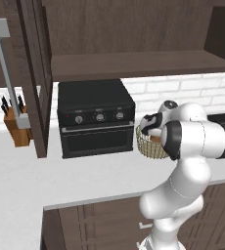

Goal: Open the cabinet, pick up the bread from the cabinet and place it in the basket. Then move the basket to the dining counter.

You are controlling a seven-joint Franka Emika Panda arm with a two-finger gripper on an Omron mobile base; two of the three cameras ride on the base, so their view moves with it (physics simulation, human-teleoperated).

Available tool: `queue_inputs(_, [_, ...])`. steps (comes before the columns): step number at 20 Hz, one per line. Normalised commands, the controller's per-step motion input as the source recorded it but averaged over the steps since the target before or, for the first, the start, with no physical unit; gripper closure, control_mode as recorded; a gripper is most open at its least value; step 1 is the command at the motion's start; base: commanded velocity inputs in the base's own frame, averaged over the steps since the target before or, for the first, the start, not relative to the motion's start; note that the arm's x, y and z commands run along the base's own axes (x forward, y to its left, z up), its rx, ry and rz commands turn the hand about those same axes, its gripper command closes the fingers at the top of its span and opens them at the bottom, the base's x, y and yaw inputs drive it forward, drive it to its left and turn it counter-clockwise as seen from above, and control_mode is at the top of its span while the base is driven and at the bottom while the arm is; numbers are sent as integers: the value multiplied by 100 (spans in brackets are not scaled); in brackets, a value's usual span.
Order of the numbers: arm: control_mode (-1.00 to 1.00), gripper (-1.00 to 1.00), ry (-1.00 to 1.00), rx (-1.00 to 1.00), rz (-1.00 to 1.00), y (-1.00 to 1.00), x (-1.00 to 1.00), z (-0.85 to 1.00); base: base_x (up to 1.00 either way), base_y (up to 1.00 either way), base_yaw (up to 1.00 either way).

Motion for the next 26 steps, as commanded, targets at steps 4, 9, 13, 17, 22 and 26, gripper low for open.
queue_inputs(4, [-100,100,3,1,0,0,11,-11,0,0,0])
queue_inputs(9, [-100,-100,1,0,0,0,17,0,0,0,0])
queue_inputs(13, [-100,-100,3,0,0,0,21,0,0,0,0])
queue_inputs(17, [-100,-100,3,0,0,0,22,0,0,0,0])
queue_inputs(22, [-100,-100,0,2,0,0,19,0,0,0,0])
queue_inputs(26, [-100,-100,0,1,0,0,-3,4,0,0,0])
